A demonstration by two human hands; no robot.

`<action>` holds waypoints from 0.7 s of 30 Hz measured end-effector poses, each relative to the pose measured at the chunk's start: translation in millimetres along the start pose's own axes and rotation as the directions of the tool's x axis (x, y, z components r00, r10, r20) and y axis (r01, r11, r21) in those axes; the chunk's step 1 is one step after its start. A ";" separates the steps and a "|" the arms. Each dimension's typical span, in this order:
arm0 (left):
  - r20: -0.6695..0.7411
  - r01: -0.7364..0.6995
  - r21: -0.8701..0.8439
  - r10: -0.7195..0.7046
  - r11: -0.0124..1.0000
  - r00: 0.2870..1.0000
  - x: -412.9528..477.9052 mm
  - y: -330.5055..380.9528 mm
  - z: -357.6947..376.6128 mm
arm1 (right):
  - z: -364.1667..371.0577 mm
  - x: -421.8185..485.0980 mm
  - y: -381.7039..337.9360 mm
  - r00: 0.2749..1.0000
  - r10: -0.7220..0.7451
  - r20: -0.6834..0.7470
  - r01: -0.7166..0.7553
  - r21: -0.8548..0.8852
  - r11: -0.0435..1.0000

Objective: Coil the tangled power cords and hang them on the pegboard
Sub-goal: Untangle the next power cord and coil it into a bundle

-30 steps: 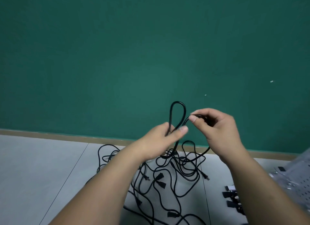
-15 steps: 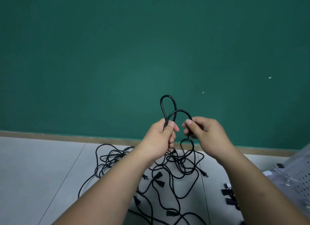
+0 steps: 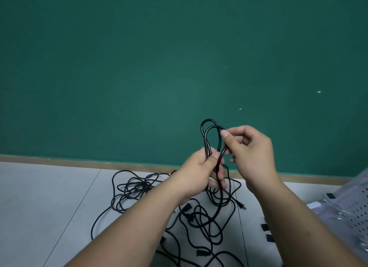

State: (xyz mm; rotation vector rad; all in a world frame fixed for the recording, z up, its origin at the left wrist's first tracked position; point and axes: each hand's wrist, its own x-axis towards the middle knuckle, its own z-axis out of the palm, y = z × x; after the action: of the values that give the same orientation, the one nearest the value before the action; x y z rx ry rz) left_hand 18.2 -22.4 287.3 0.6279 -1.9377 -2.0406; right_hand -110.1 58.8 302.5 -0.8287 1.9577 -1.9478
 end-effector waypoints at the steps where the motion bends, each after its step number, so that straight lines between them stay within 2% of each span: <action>1: -0.002 -0.010 -0.028 0.010 1.000 1.000 0.4 0.0 2.9 | -1.1 1.4 0.9 1.000 -0.016 -0.013 0.016 -0.015 1.000; 5: 0.016 -0.032 -0.094 0.034 0.995 0.999 0.0 2.2 17.4 | -7.6 6.8 4.0 0.999 -0.020 -0.026 0.020 0.006 1.000; 7: 0.069 -0.011 -0.089 0.017 0.996 0.997 -1.3 4.0 18.0 | -10.2 7.3 3.3 1.000 0.009 0.000 -0.009 0.020 1.000; 10: 0.191 0.023 -0.048 -0.013 0.999 0.982 -2.6 5.0 7.8 | -12.7 7.6 -3.0 0.983 0.062 0.174 -0.080 0.096 0.992; 13: 0.254 0.037 -0.007 -0.034 0.999 0.967 -3.0 2.2 -2.7 | -16.8 10.0 -6.7 0.942 0.098 0.321 -0.120 0.052 0.991; 16: 0.214 0.043 0.066 -0.057 0.997 0.975 -1.7 -1.2 -8.8 | -18.6 10.0 -5.1 0.935 0.098 0.340 -0.081 -0.064 0.995; 21: 0.111 0.002 0.170 -0.021 0.986 0.994 1.2 -7.3 -8.7 | -16.6 10.5 -3.5 0.960 0.077 0.269 -0.036 -0.157 0.987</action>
State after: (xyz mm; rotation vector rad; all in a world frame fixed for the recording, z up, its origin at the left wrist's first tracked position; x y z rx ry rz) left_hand 22.1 -30.1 279.7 0.5734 -2.1943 -1.9715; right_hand -127.0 66.9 309.2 -1.0095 1.9528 -1.5707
